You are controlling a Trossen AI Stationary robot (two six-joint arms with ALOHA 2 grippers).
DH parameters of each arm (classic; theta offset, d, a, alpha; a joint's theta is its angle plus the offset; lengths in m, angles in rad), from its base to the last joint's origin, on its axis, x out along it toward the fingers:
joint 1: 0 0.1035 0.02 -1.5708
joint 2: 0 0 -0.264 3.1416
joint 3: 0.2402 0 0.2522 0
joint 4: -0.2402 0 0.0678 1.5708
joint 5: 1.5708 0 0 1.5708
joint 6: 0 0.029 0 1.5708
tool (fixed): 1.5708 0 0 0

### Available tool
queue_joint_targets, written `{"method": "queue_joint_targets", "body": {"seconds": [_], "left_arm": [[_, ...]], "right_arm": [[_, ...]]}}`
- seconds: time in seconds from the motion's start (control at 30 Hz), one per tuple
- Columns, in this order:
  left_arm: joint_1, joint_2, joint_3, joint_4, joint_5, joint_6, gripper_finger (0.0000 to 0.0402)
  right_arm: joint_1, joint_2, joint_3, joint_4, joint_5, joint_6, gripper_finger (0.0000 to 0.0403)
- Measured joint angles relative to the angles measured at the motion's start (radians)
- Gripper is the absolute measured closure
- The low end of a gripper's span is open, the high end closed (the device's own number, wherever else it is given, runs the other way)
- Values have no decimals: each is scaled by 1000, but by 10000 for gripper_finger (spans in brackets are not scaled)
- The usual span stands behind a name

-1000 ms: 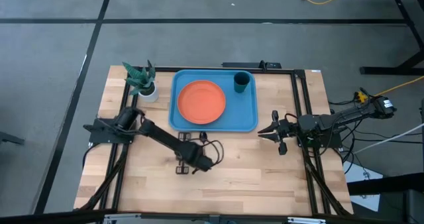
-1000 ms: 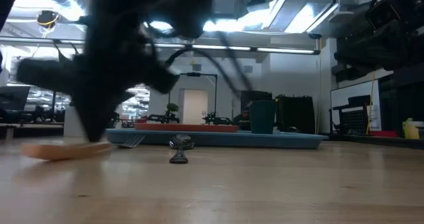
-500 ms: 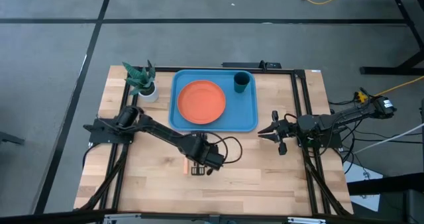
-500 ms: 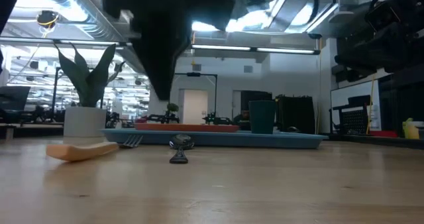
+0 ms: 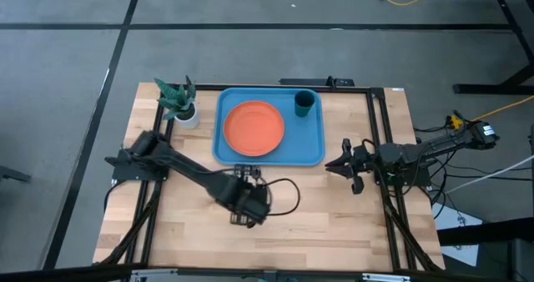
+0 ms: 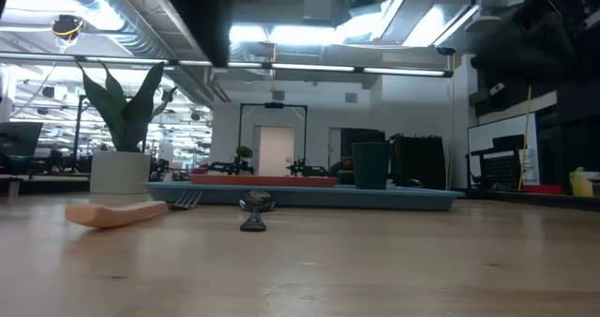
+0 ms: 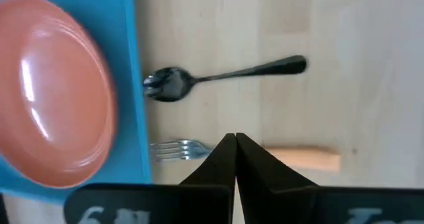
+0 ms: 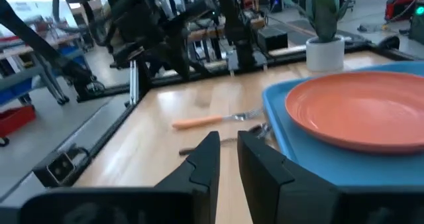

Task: Pick and place plate/cup/fork/spoon on tray
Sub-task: Adjust the utensils on the table

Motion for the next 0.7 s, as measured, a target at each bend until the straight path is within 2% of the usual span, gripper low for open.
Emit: {"method": "queue_joint_targets", "body": {"seconds": [0.13, 0.23, 0.37, 0.47, 0.53, 0.63, 0.7], "left_arm": [[-35, -71, -47, -21, -52, -64, 402], [-35, -97, -131, 24, -97, -130, 402], [35, -75, -300, 292, 6, -67, 402], [93, -61, -359, 447, 18, 11, 402], [130, -59, -365, 448, 38, 30, 402], [183, -29, -369, 424, 123, 50, 402], [204, -9, -368, 465, 159, 72, 402]], "right_arm": [[0, 4, 0, 26, 0, 0, 343], [0, 4, 0, 29, 1, -2, 343], [0, 4, 0, 34, 1, -1, 343], [0, 4, 0, 35, -4, 1, 343], [0, 4, 0, 35, -16, 1, 343], [0, 5, 0, 30, -26, 1, 343], [0, 4, 0, 19, -26, -2, 343]]}}
